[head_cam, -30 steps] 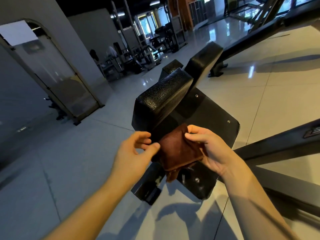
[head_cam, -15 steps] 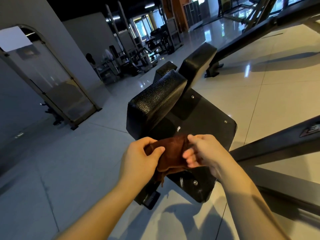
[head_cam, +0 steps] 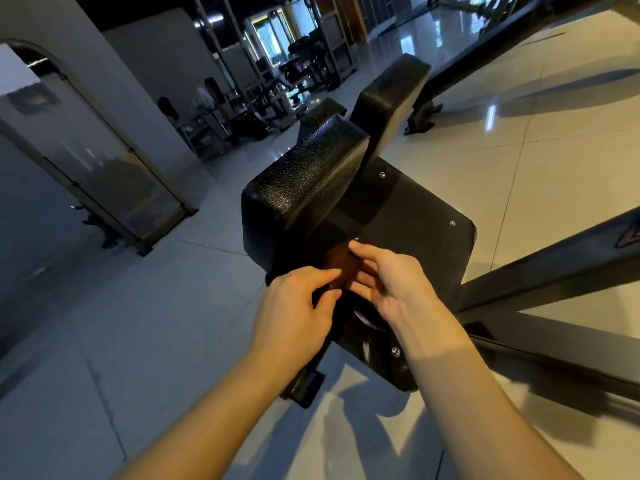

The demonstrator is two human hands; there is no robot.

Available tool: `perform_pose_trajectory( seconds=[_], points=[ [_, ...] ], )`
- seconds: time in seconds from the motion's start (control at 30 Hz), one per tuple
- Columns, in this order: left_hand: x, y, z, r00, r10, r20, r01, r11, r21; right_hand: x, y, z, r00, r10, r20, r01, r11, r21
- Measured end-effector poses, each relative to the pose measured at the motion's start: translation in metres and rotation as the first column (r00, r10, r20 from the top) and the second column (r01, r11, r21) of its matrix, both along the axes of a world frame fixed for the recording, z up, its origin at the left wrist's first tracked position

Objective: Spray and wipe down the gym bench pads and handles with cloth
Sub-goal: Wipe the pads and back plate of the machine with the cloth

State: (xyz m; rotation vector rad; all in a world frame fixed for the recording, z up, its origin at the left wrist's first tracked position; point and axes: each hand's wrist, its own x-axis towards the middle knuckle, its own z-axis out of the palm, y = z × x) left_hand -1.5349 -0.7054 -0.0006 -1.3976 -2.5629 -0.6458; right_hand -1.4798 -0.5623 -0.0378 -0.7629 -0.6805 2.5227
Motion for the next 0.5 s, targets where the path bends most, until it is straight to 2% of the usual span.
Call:
perform_pose_trajectory(
  seconds=[0.17,0.27,0.33,0.5],
  points=[
    [0.002,-0.005,0.005,0.999,-0.006,-0.035,0.003,0.996,-0.09,-0.011,0.017,-0.012,0.986,-0.12,0.114,0.125,0.991,-0.038],
    [0.009,-0.019,0.025,0.993,0.023,-0.116,-0.017,0.998,0.058,-0.023,0.03,-0.013,0.944,-0.214,0.252,0.194,0.976,0.1],
    [0.01,-0.033,0.043,0.99,0.088,-0.11,-0.067,0.981,0.182,-0.032,0.032,-0.006,0.931,-0.239,0.274,0.205,0.967,0.148],
    [-0.012,-0.051,0.063,0.966,0.254,-0.052,-0.226,0.922,0.313,-0.057,0.01,0.029,0.967,-0.211,0.14,0.211,0.977,0.016]
  ],
)
